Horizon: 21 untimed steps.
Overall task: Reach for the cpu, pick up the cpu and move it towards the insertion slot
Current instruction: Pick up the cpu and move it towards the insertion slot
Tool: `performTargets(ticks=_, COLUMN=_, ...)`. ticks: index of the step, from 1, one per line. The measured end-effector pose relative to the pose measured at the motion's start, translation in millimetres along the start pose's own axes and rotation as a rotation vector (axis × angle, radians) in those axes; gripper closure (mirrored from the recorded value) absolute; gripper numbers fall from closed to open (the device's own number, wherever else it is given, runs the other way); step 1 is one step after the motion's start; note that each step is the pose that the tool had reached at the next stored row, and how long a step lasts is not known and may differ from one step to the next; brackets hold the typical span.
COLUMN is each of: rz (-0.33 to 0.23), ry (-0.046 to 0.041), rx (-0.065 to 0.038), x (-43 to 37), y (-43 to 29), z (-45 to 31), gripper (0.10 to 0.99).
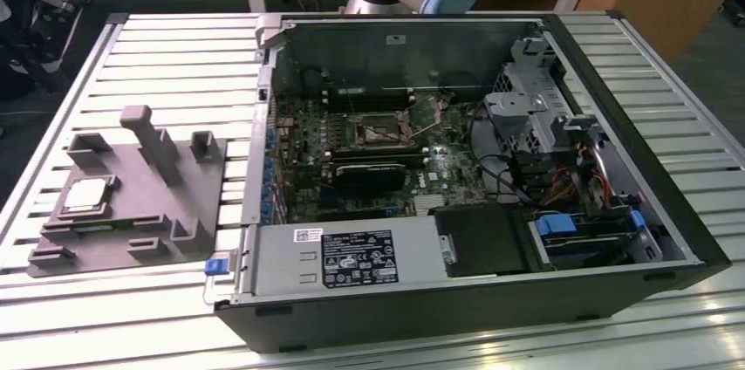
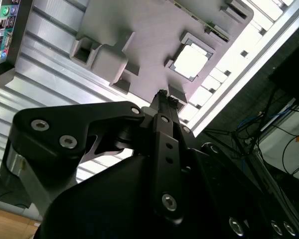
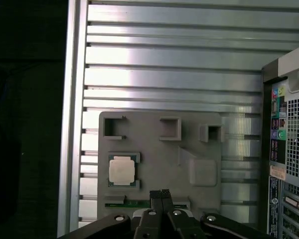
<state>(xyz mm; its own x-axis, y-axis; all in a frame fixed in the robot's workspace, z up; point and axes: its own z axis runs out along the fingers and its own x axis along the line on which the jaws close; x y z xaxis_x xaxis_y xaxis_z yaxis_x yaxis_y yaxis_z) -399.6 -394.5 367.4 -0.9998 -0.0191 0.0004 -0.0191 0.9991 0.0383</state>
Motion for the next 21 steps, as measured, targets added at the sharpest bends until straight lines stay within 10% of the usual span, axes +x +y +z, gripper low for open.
performTargets(ticks=21, rz=0.000, ry=0.0000, rx=0.000, x=15.4, y=-0.7, z=27.2, gripper=0.980)
